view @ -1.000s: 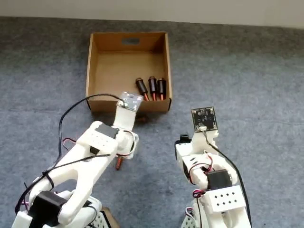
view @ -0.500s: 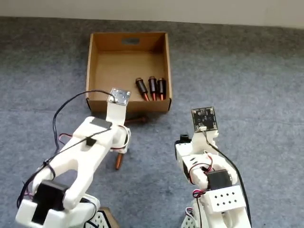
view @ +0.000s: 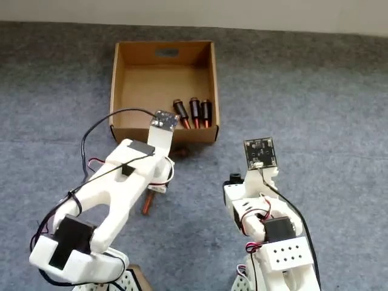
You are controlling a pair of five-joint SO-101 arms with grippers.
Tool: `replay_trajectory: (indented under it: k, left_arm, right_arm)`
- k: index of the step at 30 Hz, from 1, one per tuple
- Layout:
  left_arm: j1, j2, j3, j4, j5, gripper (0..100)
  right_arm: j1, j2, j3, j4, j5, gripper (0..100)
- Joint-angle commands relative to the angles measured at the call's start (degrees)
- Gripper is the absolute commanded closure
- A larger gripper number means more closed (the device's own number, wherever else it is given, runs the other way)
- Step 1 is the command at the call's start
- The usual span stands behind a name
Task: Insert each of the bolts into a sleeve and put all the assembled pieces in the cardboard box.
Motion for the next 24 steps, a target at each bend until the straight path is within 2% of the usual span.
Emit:
replay_trajectory:
  k: [1,4,9,14,20,24]
  left_arm:
    - [0.3,-4.9,-1.1,2.3,-0.2,99]
    - [0.3,-10.8,-1.1,4.2,-0.2,99]
    - [0.1,-23.2,-0.1,4.0,-0.2,99]
    - [2.2,-34.4,4.8,-1.8,-0.5,99]
    - [5.5,-51.0,10.6,-7.8,-0.2,99]
    - [5.8,-60.5,14.7,-17.8,-0.2,99]
  right_arm:
    - [0.7,-1.0,-0.5,-1.2,-0.4,99.3]
    - [0.7,-1.0,-0.9,-1.7,-0.4,99.3]
    - [-0.3,-1.0,-1.0,-9.9,-0.4,99.3]
    - [-3.2,-1.0,-1.0,-22.1,-0.1,99.3]
    - [-4.7,-1.0,-0.6,-29.9,-0.1,99.3]
    - [-5.0,-0.8,-0.5,-34.2,-0.1,99.3]
